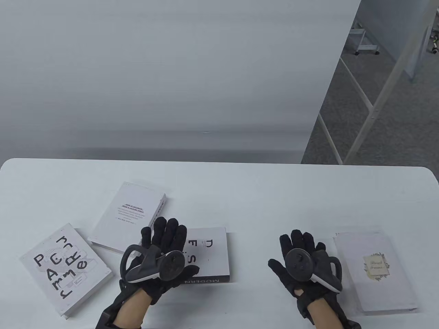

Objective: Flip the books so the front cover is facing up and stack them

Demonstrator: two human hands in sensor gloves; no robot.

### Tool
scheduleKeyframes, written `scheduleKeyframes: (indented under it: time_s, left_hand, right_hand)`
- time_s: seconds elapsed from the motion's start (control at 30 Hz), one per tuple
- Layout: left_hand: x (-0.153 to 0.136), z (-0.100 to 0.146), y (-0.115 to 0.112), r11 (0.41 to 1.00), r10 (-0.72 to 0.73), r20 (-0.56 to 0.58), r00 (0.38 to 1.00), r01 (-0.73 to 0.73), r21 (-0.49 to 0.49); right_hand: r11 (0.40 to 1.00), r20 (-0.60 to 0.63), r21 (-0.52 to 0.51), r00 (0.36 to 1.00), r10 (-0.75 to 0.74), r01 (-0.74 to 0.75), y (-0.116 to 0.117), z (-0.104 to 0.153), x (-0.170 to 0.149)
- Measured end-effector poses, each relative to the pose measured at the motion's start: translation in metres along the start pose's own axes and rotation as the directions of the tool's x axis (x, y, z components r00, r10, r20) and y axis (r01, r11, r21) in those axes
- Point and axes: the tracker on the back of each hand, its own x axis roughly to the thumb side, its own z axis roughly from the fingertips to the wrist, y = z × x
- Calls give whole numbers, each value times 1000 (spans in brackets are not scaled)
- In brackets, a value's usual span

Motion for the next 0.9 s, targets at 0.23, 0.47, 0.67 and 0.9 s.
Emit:
scheduleKeyframes:
  time_s: [0.23,0.47,0.67,0.9]
  left_hand:
    - [0,1,1,1000,3,5,1000,-3,-10]
    - [-3,1,1,1000,7,14,1000,-7,14]
    - [-5,-6,-5,1000,13,34,999,-14,28]
    - [-4,-34,-18,1000,-20,76,997,20,-5]
  right_hand:
    - [1000,10,12,1000,5,-5,0,1,5]
    - [1000,5,9,1000,-2,2,0,0,4]
    - [1000,0,1,1000,-22,22,-4,1,3]
    - [999,-1,-11,999,-39,39,-8,4,-1]
